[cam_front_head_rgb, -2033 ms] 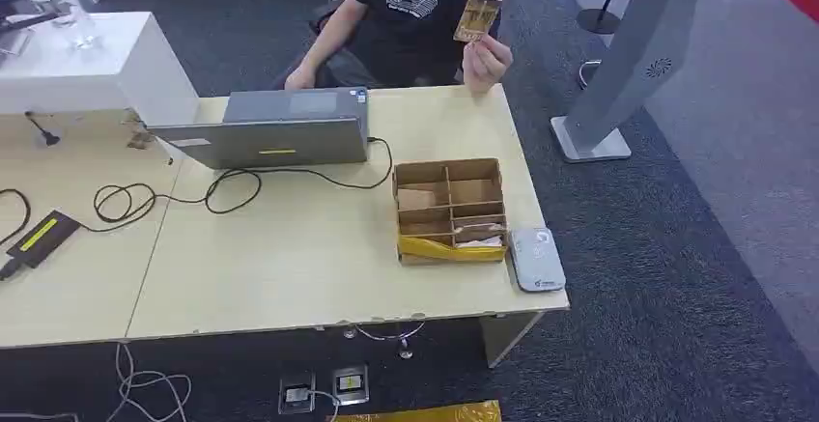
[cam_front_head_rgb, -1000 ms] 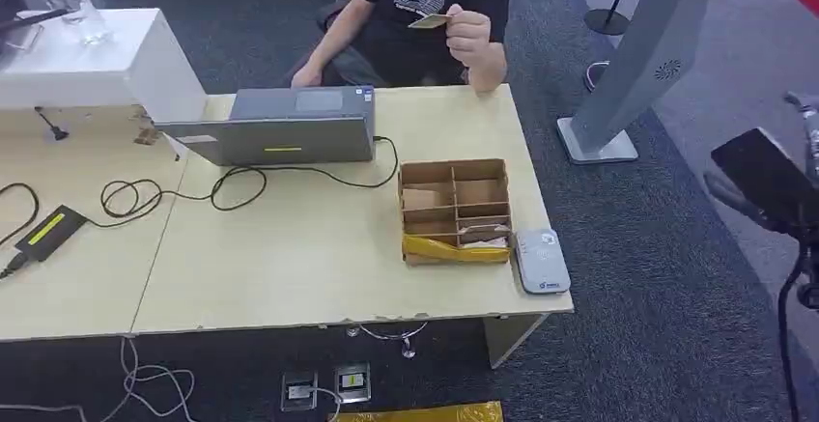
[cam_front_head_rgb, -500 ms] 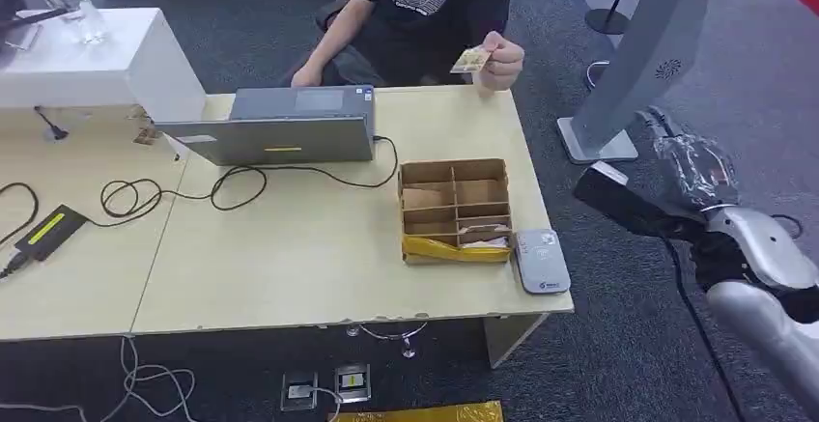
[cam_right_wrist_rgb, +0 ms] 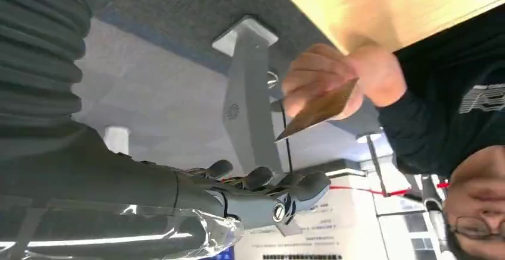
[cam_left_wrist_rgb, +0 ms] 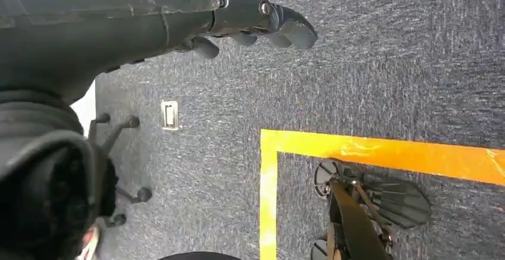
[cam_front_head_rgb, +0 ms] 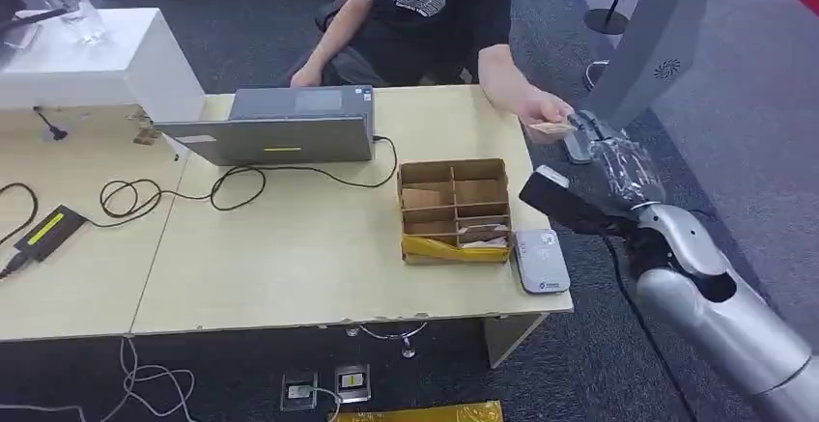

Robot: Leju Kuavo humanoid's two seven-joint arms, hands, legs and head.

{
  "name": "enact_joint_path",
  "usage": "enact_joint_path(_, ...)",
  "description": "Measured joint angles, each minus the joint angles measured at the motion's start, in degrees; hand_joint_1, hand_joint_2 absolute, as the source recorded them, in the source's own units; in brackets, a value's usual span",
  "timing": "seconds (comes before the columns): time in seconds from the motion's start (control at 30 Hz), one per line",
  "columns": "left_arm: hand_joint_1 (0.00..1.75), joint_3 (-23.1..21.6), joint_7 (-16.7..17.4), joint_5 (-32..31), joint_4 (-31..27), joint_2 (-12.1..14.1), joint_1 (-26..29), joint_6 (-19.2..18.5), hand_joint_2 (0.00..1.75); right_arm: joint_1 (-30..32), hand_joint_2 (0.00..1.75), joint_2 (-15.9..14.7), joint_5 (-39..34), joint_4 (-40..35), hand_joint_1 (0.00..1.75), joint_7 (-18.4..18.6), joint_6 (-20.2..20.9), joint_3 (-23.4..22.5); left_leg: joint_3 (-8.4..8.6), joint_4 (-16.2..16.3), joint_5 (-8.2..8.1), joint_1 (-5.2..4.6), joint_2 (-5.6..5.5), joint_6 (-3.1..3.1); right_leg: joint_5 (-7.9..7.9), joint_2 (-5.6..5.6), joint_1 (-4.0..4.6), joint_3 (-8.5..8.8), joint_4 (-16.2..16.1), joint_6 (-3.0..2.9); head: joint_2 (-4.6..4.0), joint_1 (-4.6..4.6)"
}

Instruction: Pass the card to the sensor for recognition and then transmit it.

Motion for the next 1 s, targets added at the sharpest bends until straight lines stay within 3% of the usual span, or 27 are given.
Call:
enact_joint_path(0.4, 0.00, -0.5, 0.5, -0.6, 0.0, 0.0, 0.1, 0.2, 0.00, 0.1, 1.75, 2.3, -0.8, 3.2, 0.05, -1.4, 0.4, 1.7, 0.01, 0.0, -0.01, 0.00, 0.03, 0.00, 0.00, 0.02, 0.00, -0.02, 0.0, 0.00, 0.00, 0.00)
enact_joint_path(0.43, 0.00, -0.5, 0.5, -0.5, 0.0, 0.0, 0.1, 0.2, 0.00, 0.1, 1.75, 2.5, -0.8, 3.7, 1.57, -1.6, 0.4, 1.8, 0.01, 0.0, -0.01, 0.00, 0.06, 0.00, 0.00, 0.02, 0.00, -0.02, 0.0, 0.00, 0.00, 0.00)
enact_joint_path(0.47, 0.00, -0.5, 0.6, -0.5, 0.0, -0.1, 0.1, 0.4, 0.00, 0.1, 1.75, 2.8, -0.8, 4.2, 1.75, -1.6, 0.4, 2.0, 0.03, 0.0, -0.01, 0.00, 0.07, 0.00, 0.00, 0.02, 0.00, -0.02, 0.0, 0.00, 0.00, 0.00)
enact_joint_path(1.0, 0.00, -1.5, 0.6, -0.9, 0.0, -0.2, 0.1, 0.3, 0.00, 0.0, 1.75, 4.9, -0.6, 8.6, 1.75, -3.1, -2.0, 2.5, 0.03, 0.0, -0.01, 0.00, 0.06, 0.00, 0.00, 0.03, 0.00, -0.02, 0.0, 0.00, 0.00, 0.00)
